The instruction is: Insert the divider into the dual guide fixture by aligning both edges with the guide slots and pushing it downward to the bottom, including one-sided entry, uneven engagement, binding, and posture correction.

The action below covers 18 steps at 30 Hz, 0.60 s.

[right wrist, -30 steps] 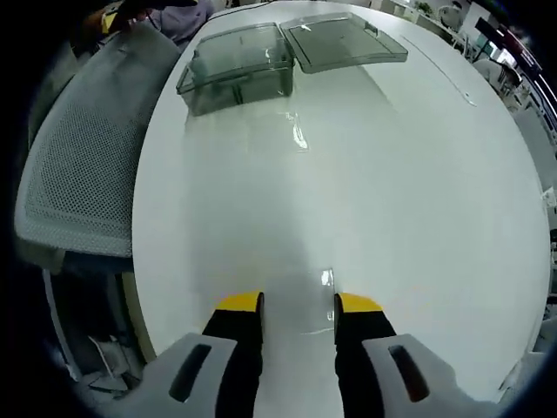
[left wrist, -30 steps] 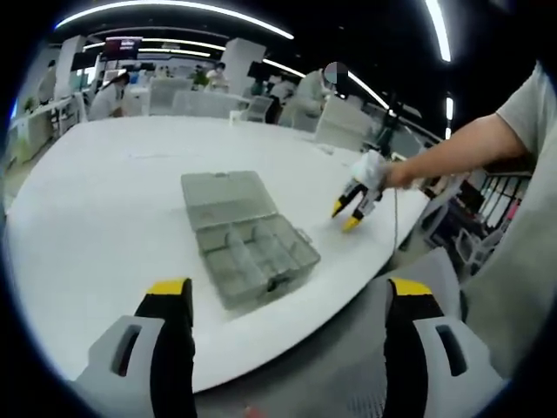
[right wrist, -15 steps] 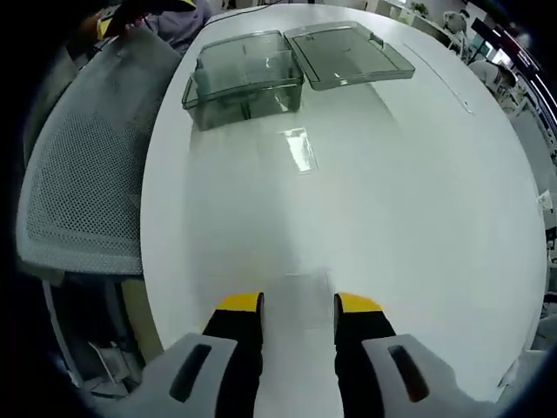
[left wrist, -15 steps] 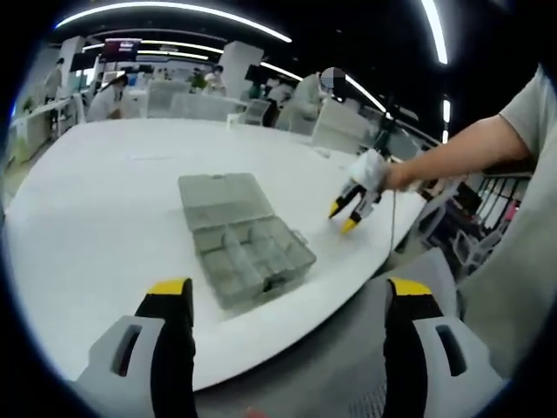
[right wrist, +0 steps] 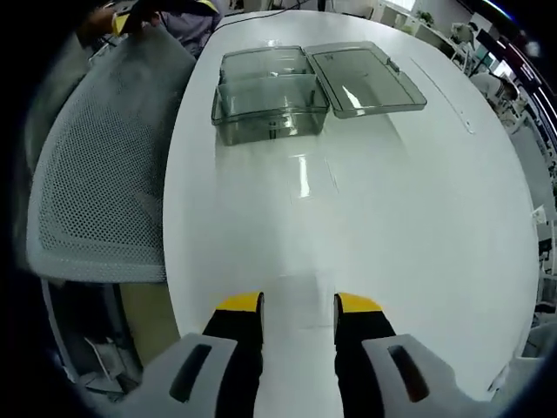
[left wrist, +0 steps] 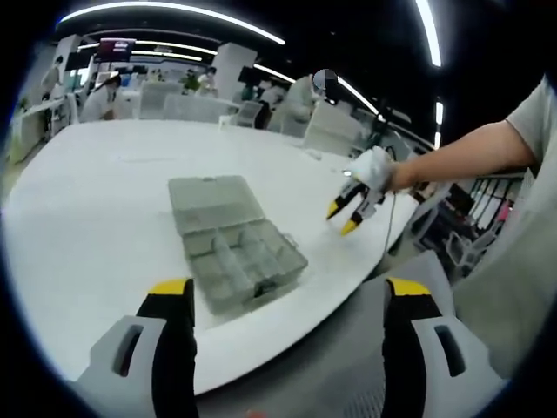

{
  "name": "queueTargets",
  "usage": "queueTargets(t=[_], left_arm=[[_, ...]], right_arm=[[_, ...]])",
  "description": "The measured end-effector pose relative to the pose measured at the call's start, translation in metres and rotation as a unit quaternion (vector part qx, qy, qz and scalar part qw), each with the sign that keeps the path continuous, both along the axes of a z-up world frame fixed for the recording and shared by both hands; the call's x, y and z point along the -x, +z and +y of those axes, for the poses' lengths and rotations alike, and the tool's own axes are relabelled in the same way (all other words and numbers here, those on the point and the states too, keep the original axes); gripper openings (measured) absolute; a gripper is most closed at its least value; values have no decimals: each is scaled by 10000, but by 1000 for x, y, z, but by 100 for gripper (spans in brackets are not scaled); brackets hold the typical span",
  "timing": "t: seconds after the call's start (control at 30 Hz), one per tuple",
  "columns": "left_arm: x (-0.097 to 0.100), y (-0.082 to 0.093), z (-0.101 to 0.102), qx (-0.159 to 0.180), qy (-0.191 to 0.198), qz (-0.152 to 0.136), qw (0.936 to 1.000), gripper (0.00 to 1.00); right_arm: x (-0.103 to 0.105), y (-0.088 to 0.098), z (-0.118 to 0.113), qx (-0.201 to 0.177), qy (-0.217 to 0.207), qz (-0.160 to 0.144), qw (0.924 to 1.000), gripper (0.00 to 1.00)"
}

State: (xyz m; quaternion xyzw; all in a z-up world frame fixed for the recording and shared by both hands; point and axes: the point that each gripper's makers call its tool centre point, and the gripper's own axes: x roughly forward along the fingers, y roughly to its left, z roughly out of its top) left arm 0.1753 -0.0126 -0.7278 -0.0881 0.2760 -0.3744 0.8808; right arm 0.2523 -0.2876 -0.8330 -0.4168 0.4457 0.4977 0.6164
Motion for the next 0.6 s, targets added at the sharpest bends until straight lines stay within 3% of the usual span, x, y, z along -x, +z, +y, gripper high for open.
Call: queueTargets(t=[0.6], left_arm=[[-6, 5, -28, 218, -483, 135, 9985, 82]], right_arm=[[28, 26, 34, -107, 395, -186, 9990, 27]])
